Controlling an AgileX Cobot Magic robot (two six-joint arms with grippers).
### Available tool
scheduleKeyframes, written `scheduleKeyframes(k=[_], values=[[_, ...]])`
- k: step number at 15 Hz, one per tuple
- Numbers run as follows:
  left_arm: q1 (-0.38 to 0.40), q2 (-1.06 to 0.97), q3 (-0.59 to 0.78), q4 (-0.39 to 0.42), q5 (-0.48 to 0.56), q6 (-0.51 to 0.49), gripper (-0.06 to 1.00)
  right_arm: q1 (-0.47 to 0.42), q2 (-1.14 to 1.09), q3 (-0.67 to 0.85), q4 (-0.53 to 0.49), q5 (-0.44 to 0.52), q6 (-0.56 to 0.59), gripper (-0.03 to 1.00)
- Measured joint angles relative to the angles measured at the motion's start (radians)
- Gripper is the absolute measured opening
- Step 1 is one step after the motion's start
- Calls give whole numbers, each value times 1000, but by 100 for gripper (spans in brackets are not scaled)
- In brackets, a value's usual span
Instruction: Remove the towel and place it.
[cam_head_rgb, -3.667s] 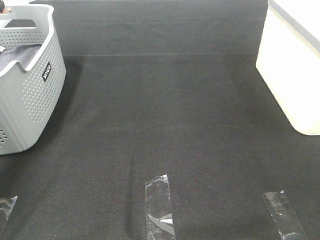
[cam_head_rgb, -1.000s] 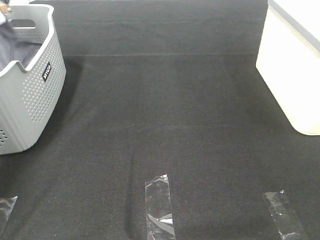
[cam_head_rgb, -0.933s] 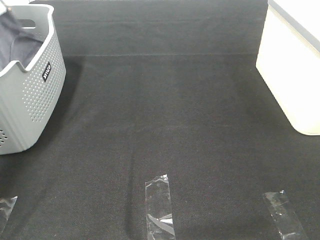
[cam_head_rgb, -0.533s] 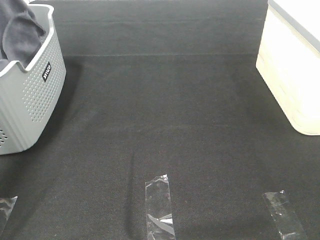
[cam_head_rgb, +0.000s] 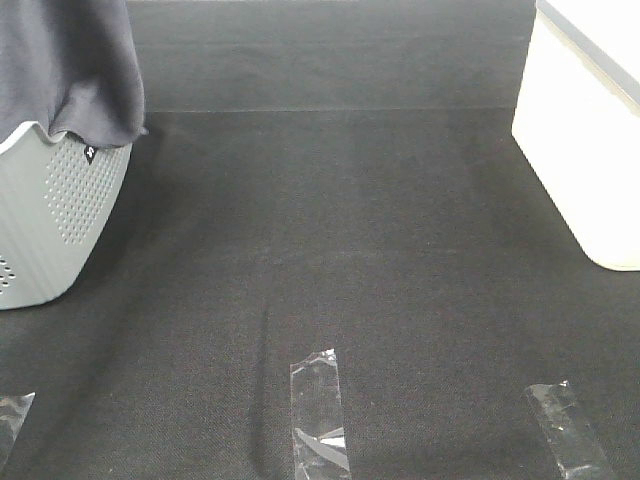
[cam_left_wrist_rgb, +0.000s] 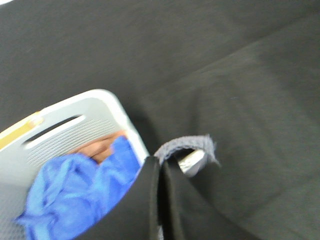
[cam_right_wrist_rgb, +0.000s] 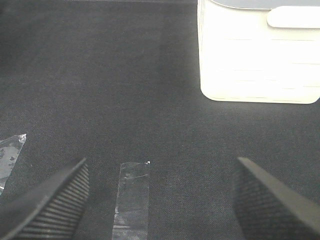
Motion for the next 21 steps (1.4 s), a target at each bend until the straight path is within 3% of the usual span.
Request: scheduleKeyframes(k=[5,8,10,13,14,15,17,21], values=[[-215,-64,0,-54,2,-13,0,0,24,0,43,-3,0,73],[-344,-68,0,-56,6,-14,0,0,151,-5,174,-76,-7,73],[-409,-68,0,-56,8,-14,0,0,296,-6,314,-125,-106,73],[-474,-68,0,-58,10,-17,0,0,555,7,644,-170,-505,73],[-489,-67,0,-58,10,-17,0,0,647,14,797,-171,-693,73],[-506,-66,0,-58,11,-17,0,0,768,19,999,-155,-976,73],[-520,-65,0,-61,11,-17,0,0,918,19,1212,-110,-1253,73],[-525,-65,0,-82,-26,-17,0,0,1176,19,1449,-49,-1627,73]])
